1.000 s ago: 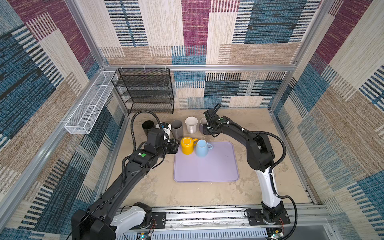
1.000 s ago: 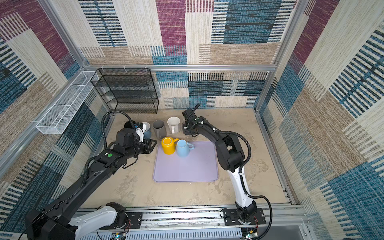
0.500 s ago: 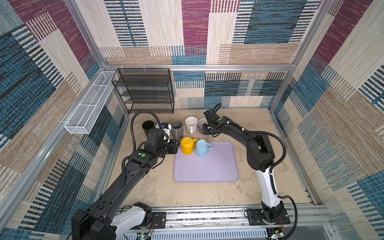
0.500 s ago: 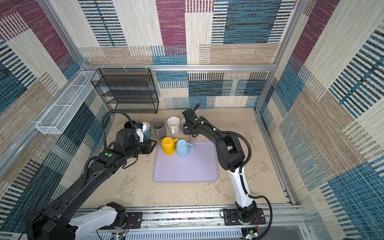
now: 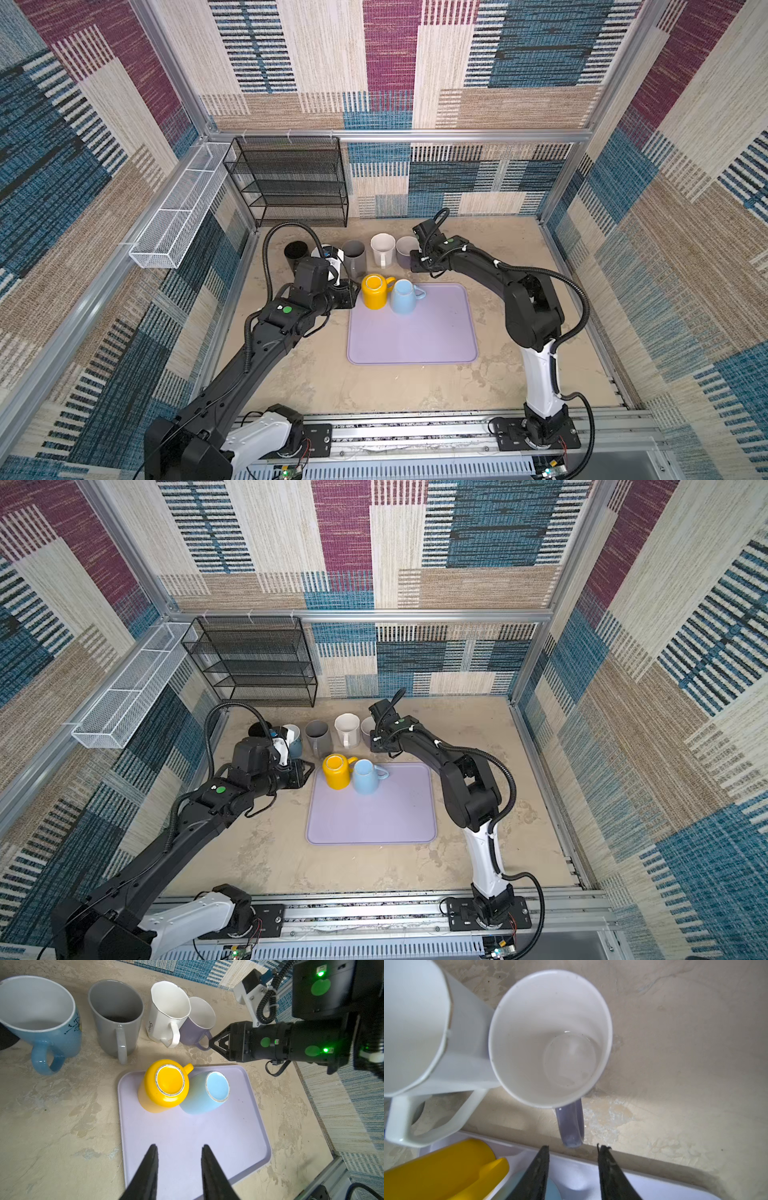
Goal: Turn the mug right side up
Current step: 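Open the right gripper and move it toward the light-blue mug on the tray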
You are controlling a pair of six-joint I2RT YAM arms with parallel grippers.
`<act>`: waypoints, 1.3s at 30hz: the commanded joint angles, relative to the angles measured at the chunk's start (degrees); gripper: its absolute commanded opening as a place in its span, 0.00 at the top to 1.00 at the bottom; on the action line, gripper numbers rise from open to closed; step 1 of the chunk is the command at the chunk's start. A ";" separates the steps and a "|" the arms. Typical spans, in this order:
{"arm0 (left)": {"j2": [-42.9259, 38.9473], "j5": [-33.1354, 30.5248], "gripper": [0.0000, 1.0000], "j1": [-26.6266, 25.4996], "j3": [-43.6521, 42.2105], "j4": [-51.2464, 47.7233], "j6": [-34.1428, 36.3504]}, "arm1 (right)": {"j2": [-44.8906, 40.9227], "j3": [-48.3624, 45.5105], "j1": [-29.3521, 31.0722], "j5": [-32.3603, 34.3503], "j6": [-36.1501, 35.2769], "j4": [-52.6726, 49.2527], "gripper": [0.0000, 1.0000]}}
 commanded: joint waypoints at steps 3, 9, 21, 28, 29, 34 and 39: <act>-0.11 1.19 0.68 -0.01 0.08 0.17 -1.09 | -4.10 -5.44 0.03 -1.72 -0.51 5.12 0.58; -0.24 1.72 0.68 -0.08 -0.02 0.44 -2.01 | -8.04 -13.28 0.08 -2.33 -0.89 8.05 0.59; -0.42 2.10 0.68 -0.04 0.30 -1.05 -2.81 | -13.17 -21.47 0.08 -6.90 -4.17 13.38 0.63; -0.16 3.13 0.68 -0.12 0.61 -1.58 -2.39 | -15.39 -25.32 0.26 -8.39 -6.49 14.43 0.64; -0.11 3.16 0.68 -0.10 0.62 -1.58 -2.36 | -15.93 -26.01 0.28 -8.77 -6.97 14.66 0.64; 0.11 3.08 0.68 -0.19 0.51 -1.66 -2.14 | -17.98 -28.77 0.48 -11.07 -8.59 15.41 0.64; 0.14 3.07 0.68 -0.18 0.61 -1.81 -1.67 | -20.12 -32.06 1.62 -12.10 -9.03 16.85 0.65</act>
